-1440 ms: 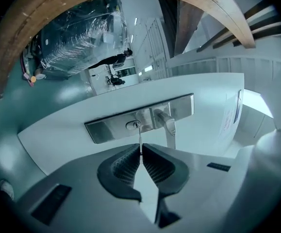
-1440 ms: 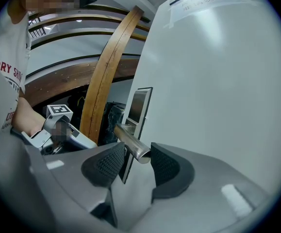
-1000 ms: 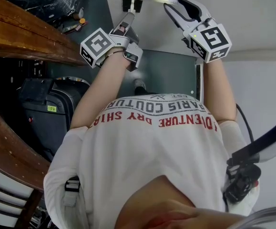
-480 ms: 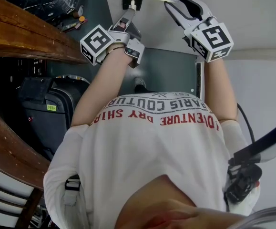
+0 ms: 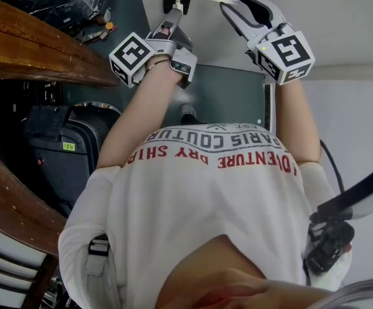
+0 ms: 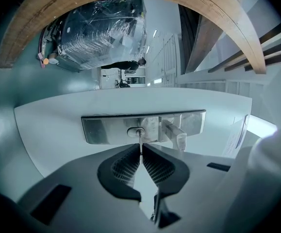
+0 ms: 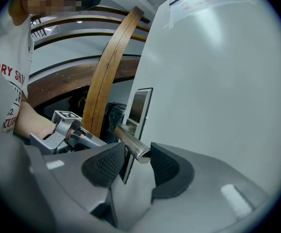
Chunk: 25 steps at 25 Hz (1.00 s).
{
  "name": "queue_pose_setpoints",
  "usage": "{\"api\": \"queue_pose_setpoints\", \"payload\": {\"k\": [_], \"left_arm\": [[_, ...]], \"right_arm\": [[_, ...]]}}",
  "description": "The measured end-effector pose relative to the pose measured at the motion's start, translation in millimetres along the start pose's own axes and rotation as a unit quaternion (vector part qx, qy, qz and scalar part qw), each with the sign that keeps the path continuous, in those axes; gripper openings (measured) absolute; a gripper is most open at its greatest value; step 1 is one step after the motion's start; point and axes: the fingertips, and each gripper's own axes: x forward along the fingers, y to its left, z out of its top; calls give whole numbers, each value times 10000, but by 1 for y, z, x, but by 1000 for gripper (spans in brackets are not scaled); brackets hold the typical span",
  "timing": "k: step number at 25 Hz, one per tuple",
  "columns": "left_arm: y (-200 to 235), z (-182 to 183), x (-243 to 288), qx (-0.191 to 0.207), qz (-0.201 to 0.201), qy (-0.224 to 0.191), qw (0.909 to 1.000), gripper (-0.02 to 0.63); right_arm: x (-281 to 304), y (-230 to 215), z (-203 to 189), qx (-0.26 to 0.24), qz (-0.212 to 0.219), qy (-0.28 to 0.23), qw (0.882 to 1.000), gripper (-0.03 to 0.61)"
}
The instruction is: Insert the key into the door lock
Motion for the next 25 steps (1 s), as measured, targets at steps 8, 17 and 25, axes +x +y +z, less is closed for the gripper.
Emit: {"api": "queue_pose_setpoints", "payload": {"k": [8, 17, 25], "left_arm": [[-2, 6, 7, -41, -22, -70, 10000, 21], [-7, 9, 12, 101, -96, -118, 9998, 22], [-7, 8, 11, 1322, -27, 149, 9911, 70]], "right_arm": [[-2, 2, 3, -4, 69, -47, 10000, 156], [-5, 3, 7, -60, 124, -95, 9999, 152], [-3, 1, -1, 139, -180, -85, 9997, 153]]}}
